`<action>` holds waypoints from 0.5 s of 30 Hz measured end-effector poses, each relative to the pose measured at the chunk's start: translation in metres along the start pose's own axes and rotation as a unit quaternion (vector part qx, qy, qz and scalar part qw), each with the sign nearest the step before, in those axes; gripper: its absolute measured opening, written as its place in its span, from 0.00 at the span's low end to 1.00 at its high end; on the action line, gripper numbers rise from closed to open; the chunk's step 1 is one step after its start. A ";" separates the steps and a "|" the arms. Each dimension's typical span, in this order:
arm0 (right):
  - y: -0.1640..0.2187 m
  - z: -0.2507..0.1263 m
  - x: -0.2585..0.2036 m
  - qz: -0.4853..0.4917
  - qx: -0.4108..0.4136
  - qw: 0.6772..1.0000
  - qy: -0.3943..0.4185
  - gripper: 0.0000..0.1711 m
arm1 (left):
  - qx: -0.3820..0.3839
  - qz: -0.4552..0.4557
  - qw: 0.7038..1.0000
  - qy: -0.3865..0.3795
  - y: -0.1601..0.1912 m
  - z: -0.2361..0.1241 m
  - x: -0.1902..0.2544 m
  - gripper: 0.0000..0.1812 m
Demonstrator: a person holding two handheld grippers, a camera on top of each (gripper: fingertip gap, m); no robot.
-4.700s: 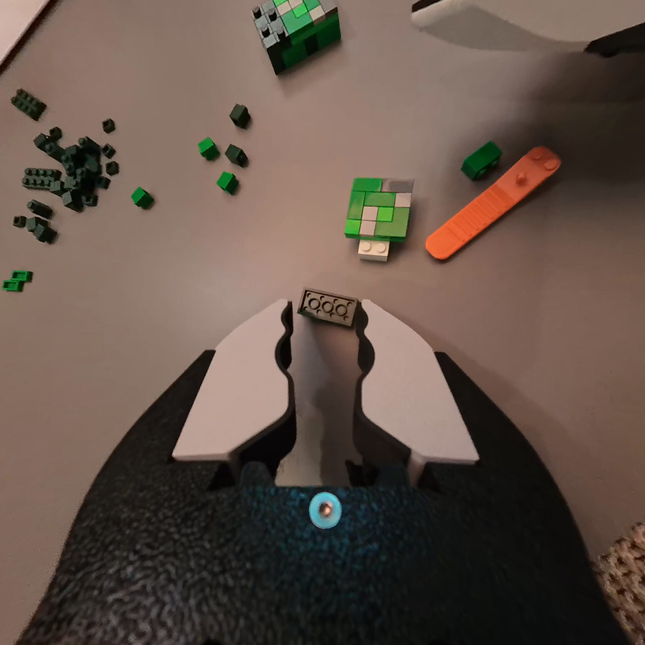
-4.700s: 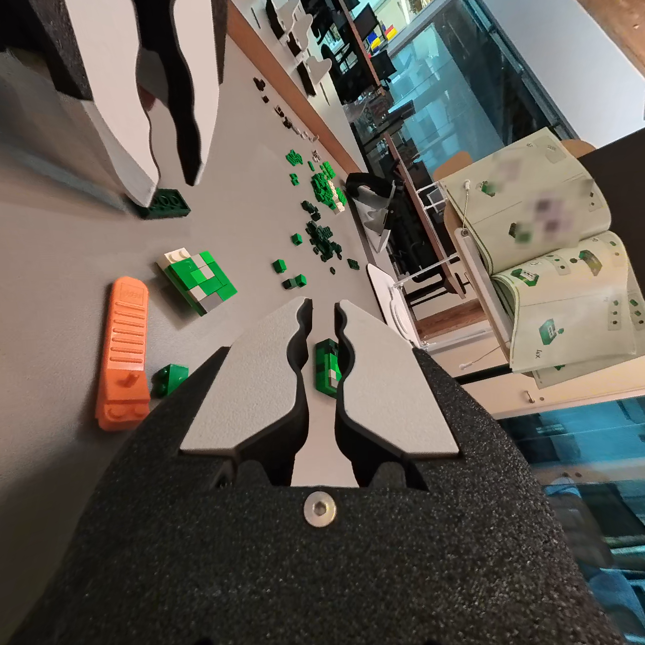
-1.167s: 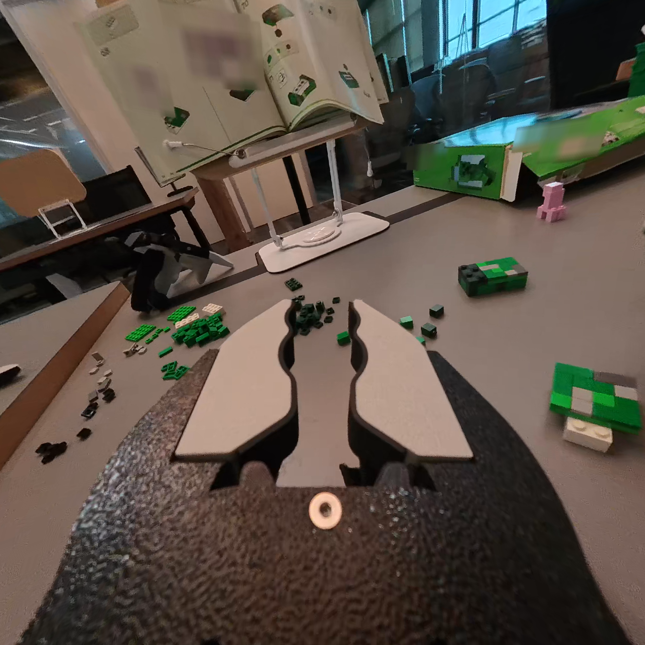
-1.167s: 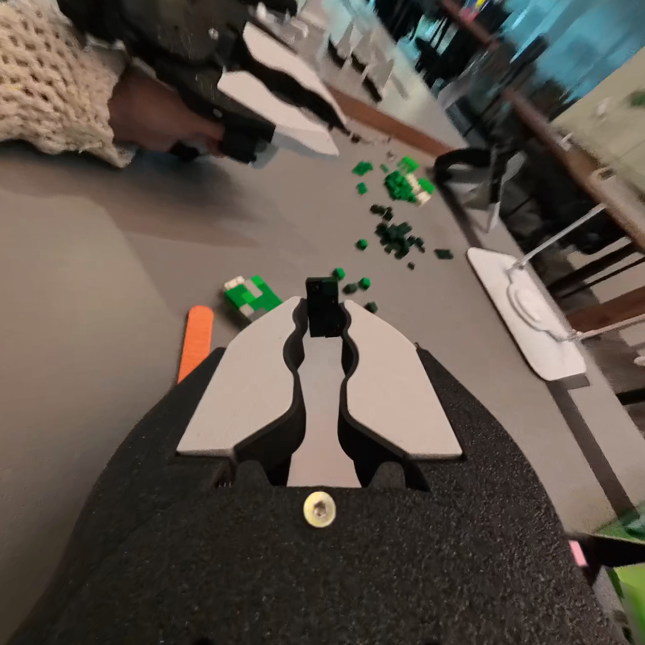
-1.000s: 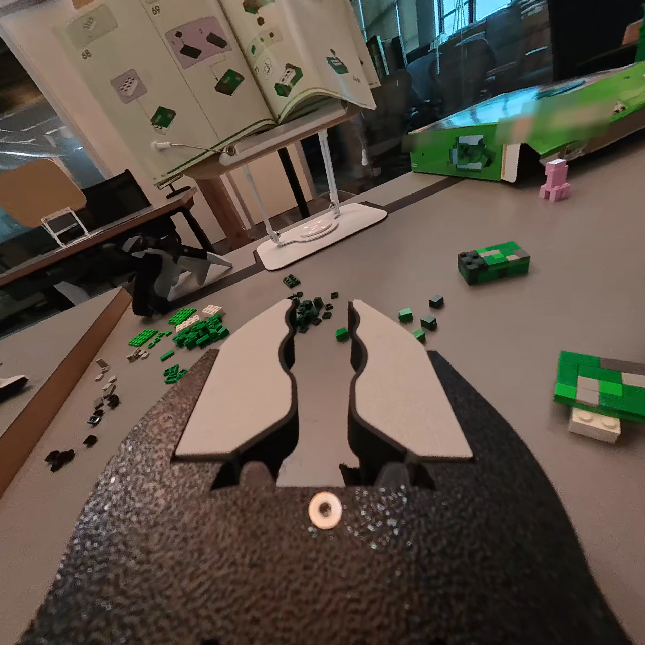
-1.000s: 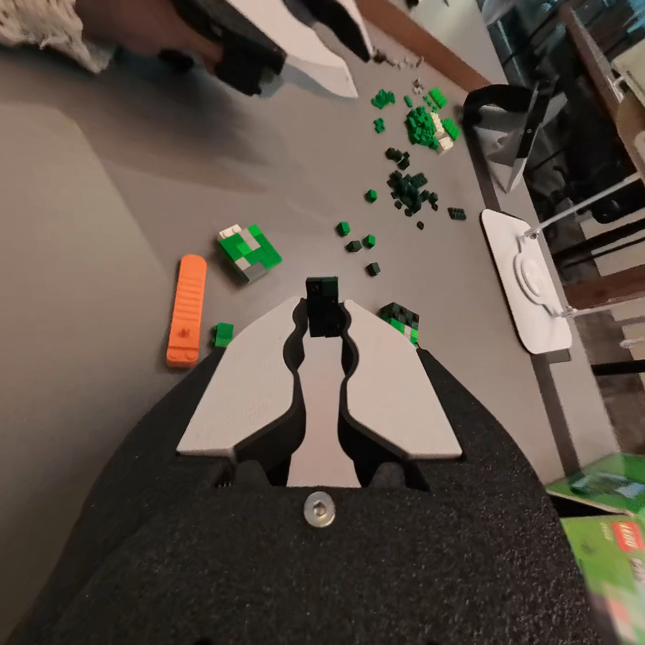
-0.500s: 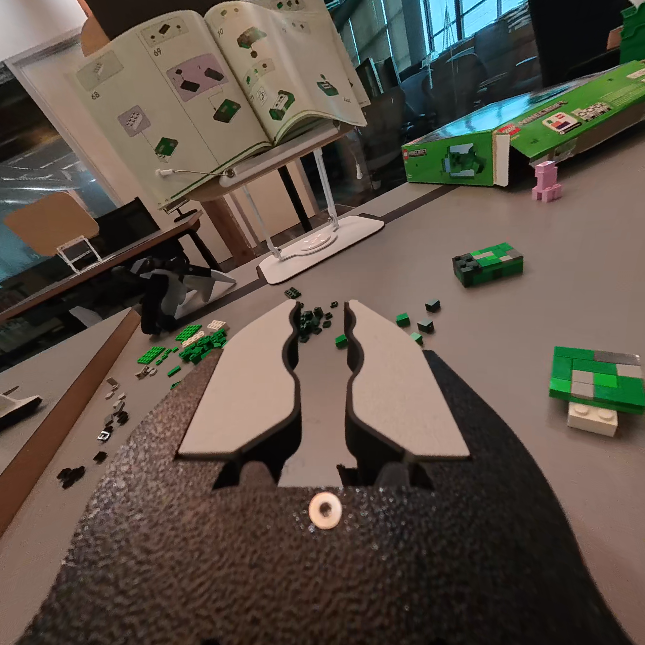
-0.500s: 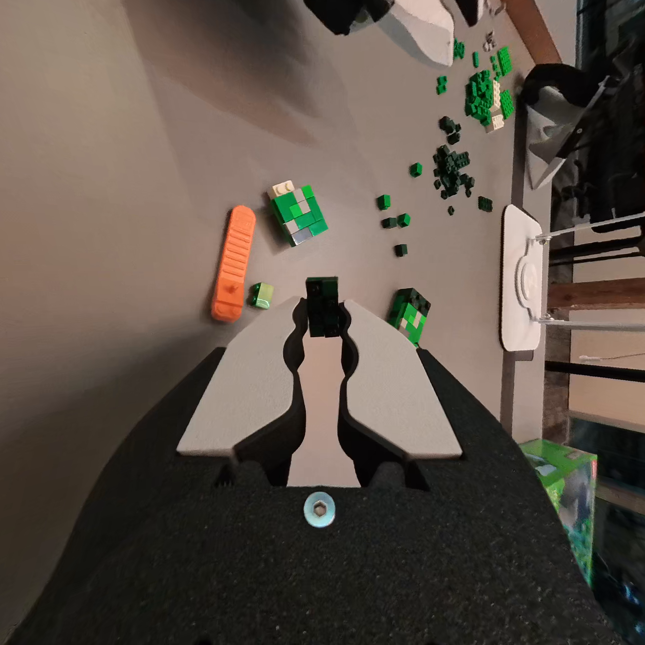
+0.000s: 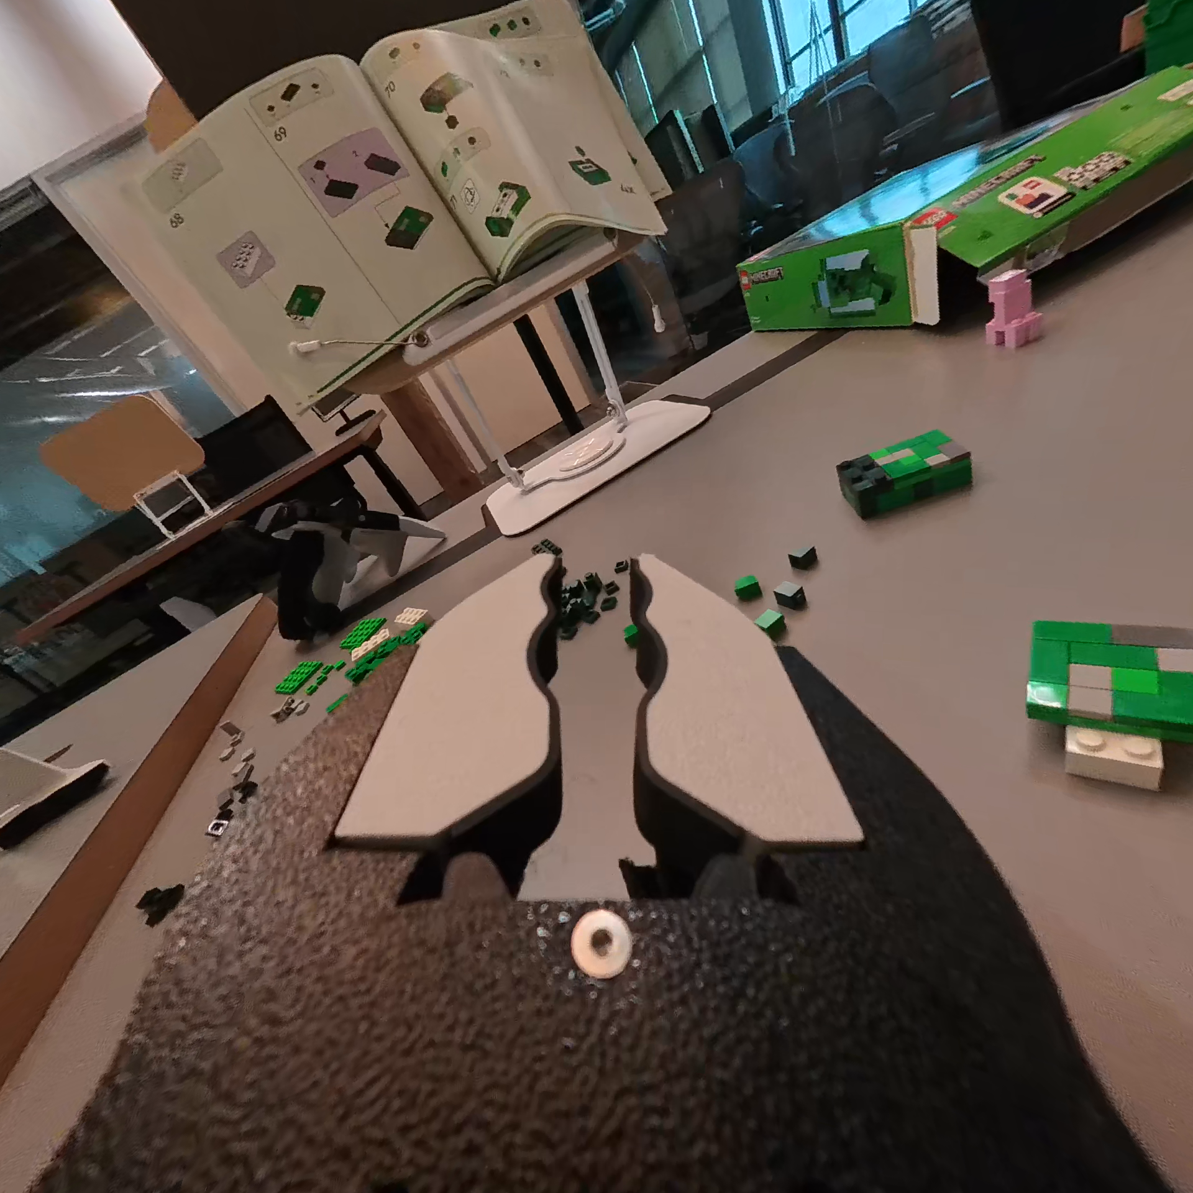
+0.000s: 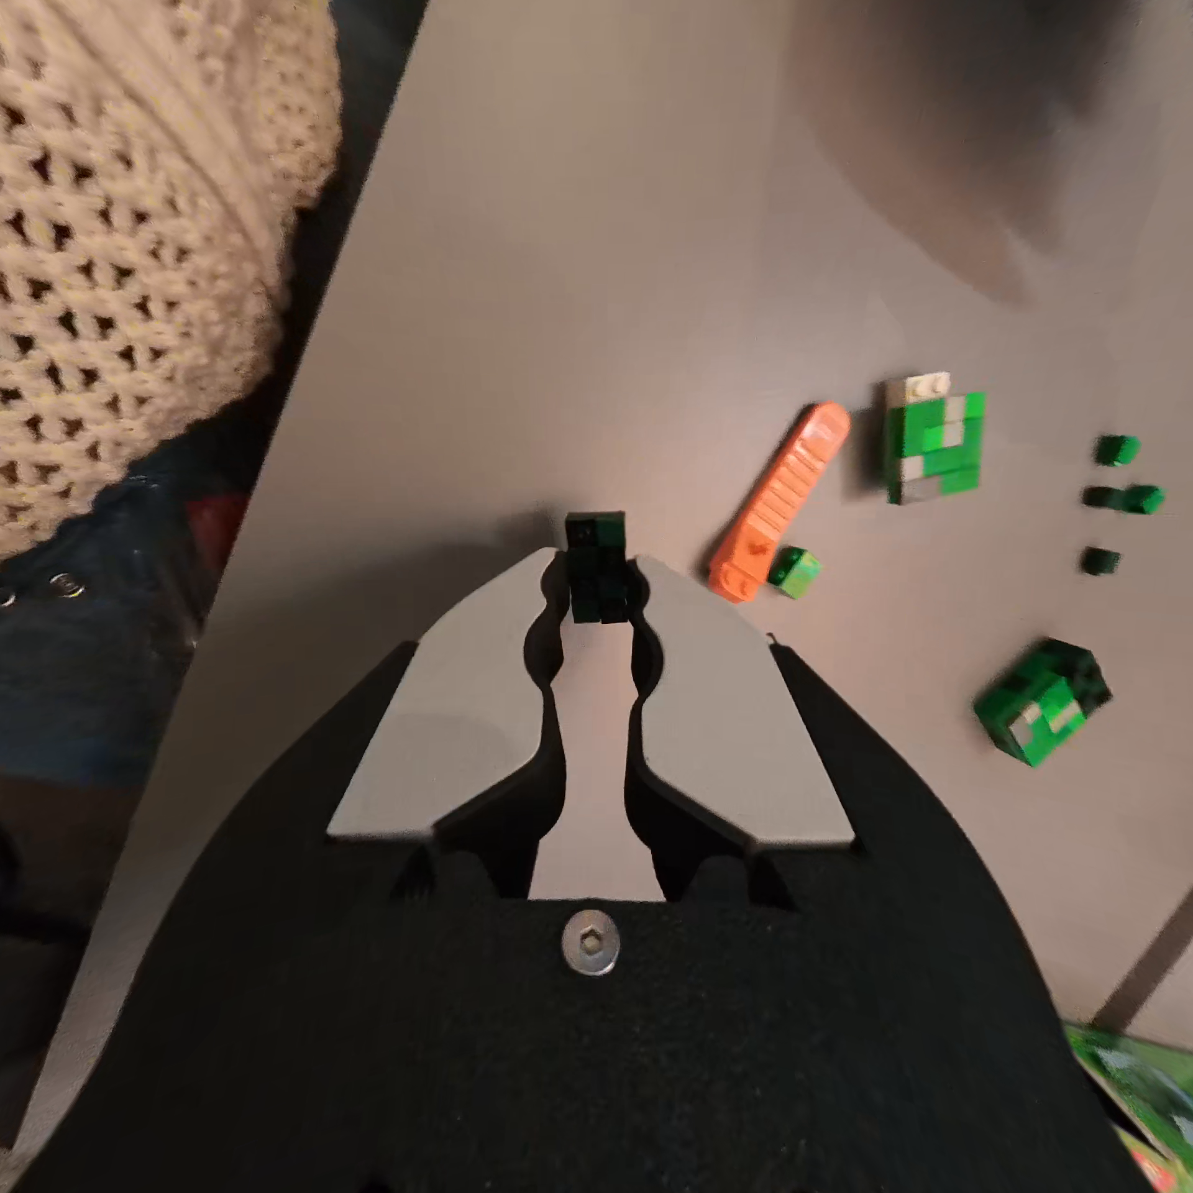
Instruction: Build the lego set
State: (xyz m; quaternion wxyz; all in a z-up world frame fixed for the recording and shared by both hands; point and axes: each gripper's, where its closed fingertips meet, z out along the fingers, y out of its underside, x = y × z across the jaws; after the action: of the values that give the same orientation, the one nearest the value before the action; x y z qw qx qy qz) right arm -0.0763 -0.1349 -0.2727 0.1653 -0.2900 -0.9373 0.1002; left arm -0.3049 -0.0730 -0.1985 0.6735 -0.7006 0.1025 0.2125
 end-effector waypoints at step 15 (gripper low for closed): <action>0.016 0.007 0.005 0.147 0.036 0.985 0.087 0.23 | -0.003 0.024 1.000 0.009 0.001 0.001 0.006 0.11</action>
State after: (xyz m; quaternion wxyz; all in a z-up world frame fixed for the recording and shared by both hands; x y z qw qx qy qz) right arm -0.0748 -0.1201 -0.2825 0.2400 -0.4262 -0.8623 0.1312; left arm -0.3004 -0.0715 -0.2020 0.6650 -0.7020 0.1248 0.2222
